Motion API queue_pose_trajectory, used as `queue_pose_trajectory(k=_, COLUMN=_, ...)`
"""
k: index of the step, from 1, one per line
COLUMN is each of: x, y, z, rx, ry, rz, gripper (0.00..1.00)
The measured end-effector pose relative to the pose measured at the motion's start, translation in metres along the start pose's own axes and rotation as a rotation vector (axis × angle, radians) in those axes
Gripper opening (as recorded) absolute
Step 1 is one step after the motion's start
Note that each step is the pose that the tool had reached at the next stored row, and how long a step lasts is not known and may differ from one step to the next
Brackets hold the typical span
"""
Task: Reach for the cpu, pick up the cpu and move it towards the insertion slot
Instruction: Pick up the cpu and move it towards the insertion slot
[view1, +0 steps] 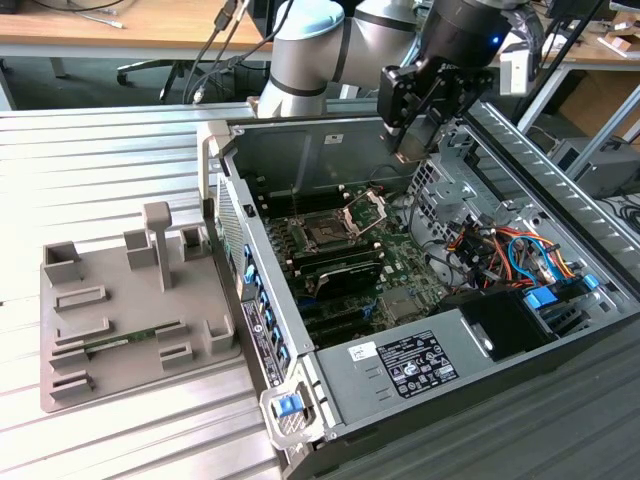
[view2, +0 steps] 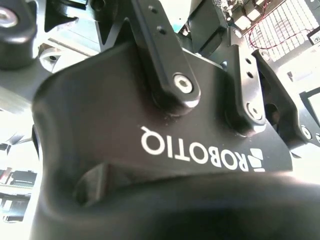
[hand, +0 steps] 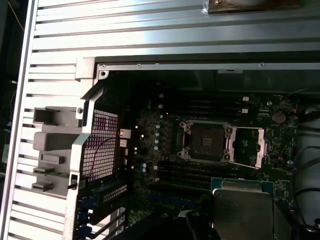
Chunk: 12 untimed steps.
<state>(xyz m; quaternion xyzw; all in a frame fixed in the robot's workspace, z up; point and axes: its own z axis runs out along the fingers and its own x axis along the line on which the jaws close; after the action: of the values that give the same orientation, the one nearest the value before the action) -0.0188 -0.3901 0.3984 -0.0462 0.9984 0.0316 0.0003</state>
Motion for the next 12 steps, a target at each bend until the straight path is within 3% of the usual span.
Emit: queue_pose_trajectory(k=12, x=-0.0041, y=0.0003, z=0.0018, rx=0.0000, ry=0.0000, rz=0.000, gripper=0.54)
